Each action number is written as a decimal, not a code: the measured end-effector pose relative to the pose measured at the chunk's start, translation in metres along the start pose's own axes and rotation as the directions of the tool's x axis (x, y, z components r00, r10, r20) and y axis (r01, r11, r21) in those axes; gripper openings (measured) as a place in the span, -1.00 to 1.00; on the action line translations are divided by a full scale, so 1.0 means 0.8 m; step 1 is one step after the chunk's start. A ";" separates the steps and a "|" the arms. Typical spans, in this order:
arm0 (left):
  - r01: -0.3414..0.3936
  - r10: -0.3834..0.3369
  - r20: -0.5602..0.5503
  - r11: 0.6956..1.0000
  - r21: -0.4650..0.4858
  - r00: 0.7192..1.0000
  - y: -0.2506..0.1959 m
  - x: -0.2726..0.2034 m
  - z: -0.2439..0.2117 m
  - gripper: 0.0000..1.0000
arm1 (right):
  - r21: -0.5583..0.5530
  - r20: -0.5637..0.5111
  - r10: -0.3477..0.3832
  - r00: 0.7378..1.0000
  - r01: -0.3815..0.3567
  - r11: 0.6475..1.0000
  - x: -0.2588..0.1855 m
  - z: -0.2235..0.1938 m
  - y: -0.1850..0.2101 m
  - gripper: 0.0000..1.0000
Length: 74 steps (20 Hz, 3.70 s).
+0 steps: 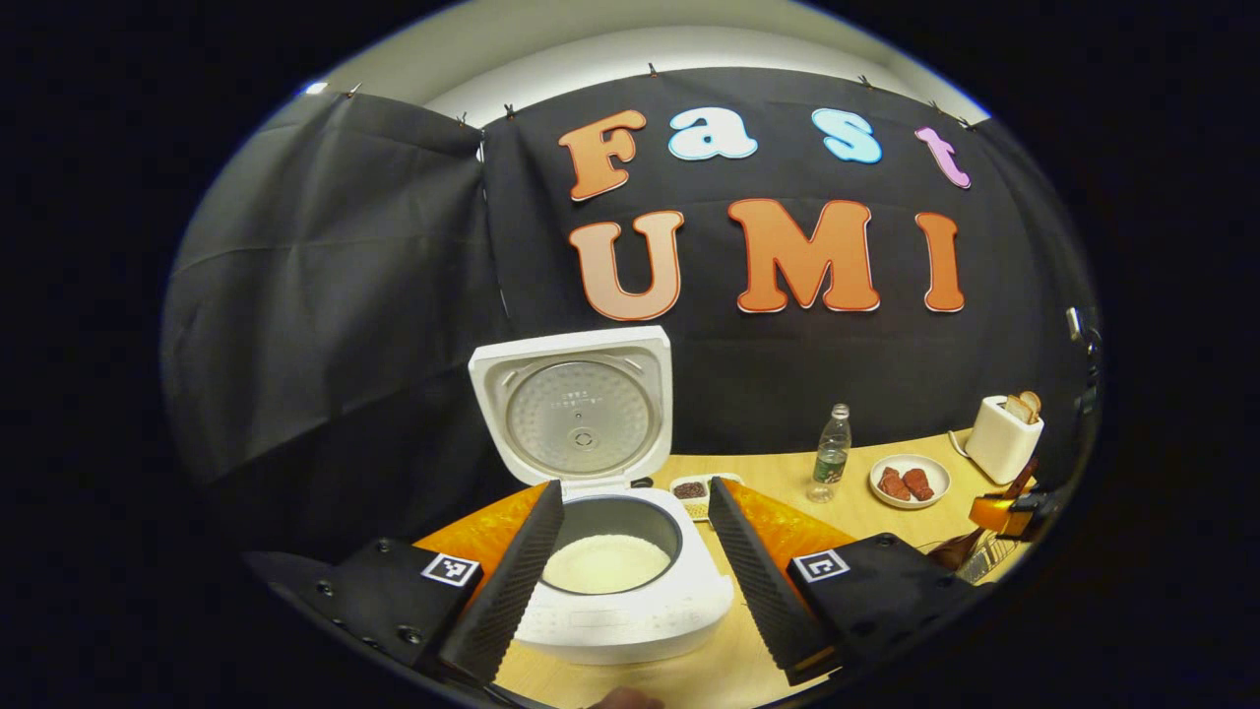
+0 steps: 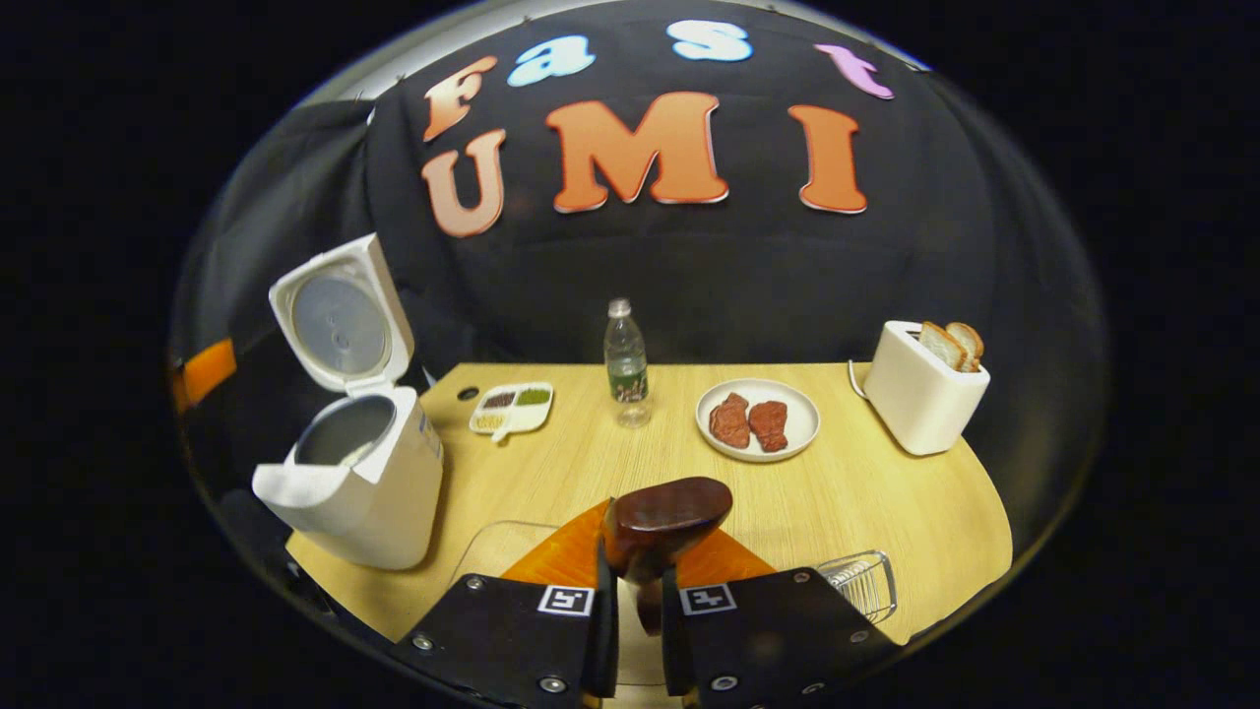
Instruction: Close the left gripper, press the button to open the rice cooker; take a wooden spoon from the chopstick holder with the right hand, scoop a spoonful of rice and pour it into the rice cooker, then put the wooden spoon back into the chopstick holder.
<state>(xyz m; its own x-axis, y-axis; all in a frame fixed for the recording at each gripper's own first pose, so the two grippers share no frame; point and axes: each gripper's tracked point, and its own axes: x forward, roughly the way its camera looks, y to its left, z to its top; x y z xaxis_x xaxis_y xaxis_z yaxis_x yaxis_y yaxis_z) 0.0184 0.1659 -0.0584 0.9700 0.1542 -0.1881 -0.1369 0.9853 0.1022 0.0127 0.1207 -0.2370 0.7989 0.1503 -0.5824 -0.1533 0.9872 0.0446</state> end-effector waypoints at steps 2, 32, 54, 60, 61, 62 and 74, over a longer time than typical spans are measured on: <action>0.000 -0.001 -0.026 1.000 -0.024 1.000 0.005 -0.004 -0.014 0.99 | -0.033 -0.030 0.011 0.999 -0.012 0.999 0.015 -0.017 0.013 -0.65; -0.048 0.049 -0.062 0.999 0.016 0.997 0.055 -0.002 -0.033 0.92 | 0.457 -0.152 0.284 0.947 -0.187 0.869 0.064 -0.075 0.111 -0.65; -0.007 0.007 -0.026 1.000 0.010 1.000 0.027 0.005 -0.021 0.92 | 0.965 0.177 0.354 0.919 -0.232 0.121 0.017 0.029 -0.002 -0.66; -0.055 0.054 -0.011 0.998 -0.029 0.998 0.064 0.004 -0.020 0.99 | 0.958 0.261 0.413 0.873 -0.287 0.002 0.021 0.107 0.057 -0.65; -0.068 0.068 -0.011 0.997 -0.034 0.998 0.075 0.003 -0.023 0.99 | 0.954 0.269 0.426 0.864 -0.301 0.009 0.023 0.122 0.072 -0.65; -0.083 0.083 -0.009 0.996 -0.038 0.996 0.086 0.003 -0.024 0.92 | 0.947 0.276 0.437 0.856 -0.320 0.028 0.022 0.136 0.088 -0.66; -0.169 0.164 -0.074 0.982 -0.080 0.984 0.185 0.017 -0.077 1.00 | 0.810 0.265 0.524 0.809 -0.482 0.335 0.063 0.272 0.285 -0.66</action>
<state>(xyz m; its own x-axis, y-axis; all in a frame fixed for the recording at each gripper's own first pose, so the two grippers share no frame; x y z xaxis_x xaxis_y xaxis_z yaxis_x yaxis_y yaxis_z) -0.0016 0.3187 -0.1063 0.9169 0.3184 -0.2408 -0.3149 0.9476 0.0540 0.1448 0.3649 -0.0797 0.7203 0.6533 -0.2332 0.0347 0.3017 0.9528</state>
